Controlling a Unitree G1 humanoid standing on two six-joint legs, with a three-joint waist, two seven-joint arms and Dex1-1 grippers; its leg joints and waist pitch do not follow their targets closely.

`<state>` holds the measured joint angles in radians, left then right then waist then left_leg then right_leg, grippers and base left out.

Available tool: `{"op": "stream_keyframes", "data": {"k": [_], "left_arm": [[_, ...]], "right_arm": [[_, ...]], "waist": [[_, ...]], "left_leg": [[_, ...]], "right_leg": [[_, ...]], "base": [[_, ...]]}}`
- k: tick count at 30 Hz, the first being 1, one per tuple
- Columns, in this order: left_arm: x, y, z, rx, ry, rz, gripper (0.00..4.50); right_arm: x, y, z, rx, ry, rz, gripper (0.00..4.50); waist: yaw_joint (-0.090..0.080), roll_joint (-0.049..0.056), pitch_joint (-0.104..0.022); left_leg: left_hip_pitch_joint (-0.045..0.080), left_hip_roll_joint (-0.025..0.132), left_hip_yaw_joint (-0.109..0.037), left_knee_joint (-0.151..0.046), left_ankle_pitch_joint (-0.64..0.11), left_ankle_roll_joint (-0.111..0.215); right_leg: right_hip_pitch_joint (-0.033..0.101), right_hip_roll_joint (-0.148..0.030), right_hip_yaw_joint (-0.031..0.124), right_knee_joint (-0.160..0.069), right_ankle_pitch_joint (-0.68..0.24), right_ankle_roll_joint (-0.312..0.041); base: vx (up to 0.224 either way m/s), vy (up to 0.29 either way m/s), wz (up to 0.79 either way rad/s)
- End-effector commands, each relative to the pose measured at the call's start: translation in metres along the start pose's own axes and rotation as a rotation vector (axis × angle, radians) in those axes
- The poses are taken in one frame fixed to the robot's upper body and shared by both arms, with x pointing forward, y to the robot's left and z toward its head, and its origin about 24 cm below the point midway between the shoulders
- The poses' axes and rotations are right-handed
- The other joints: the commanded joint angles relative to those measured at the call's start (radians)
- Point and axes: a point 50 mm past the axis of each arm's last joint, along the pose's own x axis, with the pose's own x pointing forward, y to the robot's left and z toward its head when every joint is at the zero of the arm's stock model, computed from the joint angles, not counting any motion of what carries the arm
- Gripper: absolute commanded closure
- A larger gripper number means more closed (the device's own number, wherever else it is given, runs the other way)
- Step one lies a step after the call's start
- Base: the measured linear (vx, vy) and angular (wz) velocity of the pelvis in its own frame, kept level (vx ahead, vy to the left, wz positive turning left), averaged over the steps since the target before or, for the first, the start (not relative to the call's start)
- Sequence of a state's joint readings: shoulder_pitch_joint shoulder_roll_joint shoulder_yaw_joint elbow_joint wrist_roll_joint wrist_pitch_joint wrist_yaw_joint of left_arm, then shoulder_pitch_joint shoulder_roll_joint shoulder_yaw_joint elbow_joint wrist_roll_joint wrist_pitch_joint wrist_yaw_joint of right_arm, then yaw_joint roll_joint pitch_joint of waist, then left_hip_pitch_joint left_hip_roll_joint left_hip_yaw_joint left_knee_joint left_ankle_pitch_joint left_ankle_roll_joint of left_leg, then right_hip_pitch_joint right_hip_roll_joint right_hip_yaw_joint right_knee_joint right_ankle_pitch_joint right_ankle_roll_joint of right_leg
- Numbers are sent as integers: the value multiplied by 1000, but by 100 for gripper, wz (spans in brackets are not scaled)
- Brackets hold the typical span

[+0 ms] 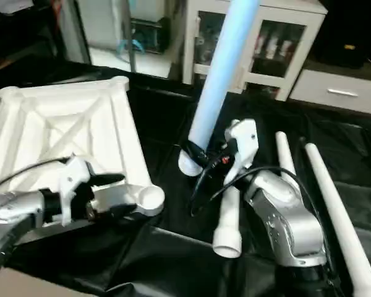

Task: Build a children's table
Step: Pick table leg

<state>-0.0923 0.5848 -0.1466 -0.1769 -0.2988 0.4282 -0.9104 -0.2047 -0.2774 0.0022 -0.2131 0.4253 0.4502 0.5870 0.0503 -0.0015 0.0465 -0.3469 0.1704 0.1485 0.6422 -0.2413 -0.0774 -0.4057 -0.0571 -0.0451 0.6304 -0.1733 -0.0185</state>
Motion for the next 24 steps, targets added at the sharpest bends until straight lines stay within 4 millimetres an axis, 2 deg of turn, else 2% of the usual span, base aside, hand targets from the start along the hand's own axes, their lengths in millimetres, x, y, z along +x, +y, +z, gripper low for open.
{"op": "stream_keyframes", "data": {"k": [1,2,5,6,8,9,12,14,17,18,24], "left_arm": [[0,-8,-3,-5,25,-25,8],[0,-8,-3,-6,24,-28,8],[0,-14,-5,-39,23,-55,35],[1,-13,-9,-31,46,-51,47],[3,-10,-15,5,81,-23,72],[4,-8,-16,18,91,-10,81],[3,2,-21,38,115,38,107],[2,6,-23,47,131,45,126],[1,9,-24,47,133,56,153],[0,17,-22,53,129,76,172],[-4,24,-26,61,158,57,172]], "right_arm": [[-2,2,9,-5,-33,-22,262],[-2,3,10,-4,-34,-23,262],[-2,4,8,1,-27,-22,262],[-1,4,5,-1,-17,-19,262],[-1,4,4,-20,-3,-18,262],[0,4,4,-30,2,-14,262],[2,6,6,-37,5,-2,262],[1,6,6,-43,10,4,262],[0,5,7,-46,14,3,262],[0,4,8,-45,11,-4,262],[-1,7,7,-51,24,19,262]], "waist": [[2,10,-54],[0,4,-54],[-3,10,-50],[-4,18,-49],[-4,13,-47],[-6,2,-47],[-4,11,-48],[-5,7,-50],[-3,8,-52],[-4,-1,-51],[-3,6,-50]], "left_leg": [[-8,41,-13,-100,-176,-11],[-8,41,-11,-100,-175,-8],[-4,42,-11,-100,-193,-4],[-1,41,-11,-100,-211,-8],[1,42,-12,-102,-229,-6],[1,41,-9,-101,-227,-4],[-1,40,-11,-102,-216,-6],[-3,41,-12,-102,-205,-6],[-2,42,-11,-100,-187,-6],[-4,41,-10,-101,-182,-1],[-3,41,-12,-102,-190,-5]], "right_leg": [[53,-70,48,-76,-277,-150],[52,-70,48,-78,-284,-150],[44,-68,46,-82,-334,-152],[41,-66,46,-84,-343,-151],[39,-65,46,-90,-366,-136],[39,-64,47,-92,-371,-130],[41,-67,47,-92,-383,-117],[43,-67,47,-89,-361,-118],[43,-69,48,-83,-324,-136],[44,-68,47,-84,-316,-141],[43,-72,48,-86,-363,-123]], "base": [[0,0,0],[0,0,0],[0,0,0],[0,0,0],[0,0,0],[0,0,0],[0,0,0],[0,0,0],[0,0,0],[0,0,0],[0,0,0]]}}
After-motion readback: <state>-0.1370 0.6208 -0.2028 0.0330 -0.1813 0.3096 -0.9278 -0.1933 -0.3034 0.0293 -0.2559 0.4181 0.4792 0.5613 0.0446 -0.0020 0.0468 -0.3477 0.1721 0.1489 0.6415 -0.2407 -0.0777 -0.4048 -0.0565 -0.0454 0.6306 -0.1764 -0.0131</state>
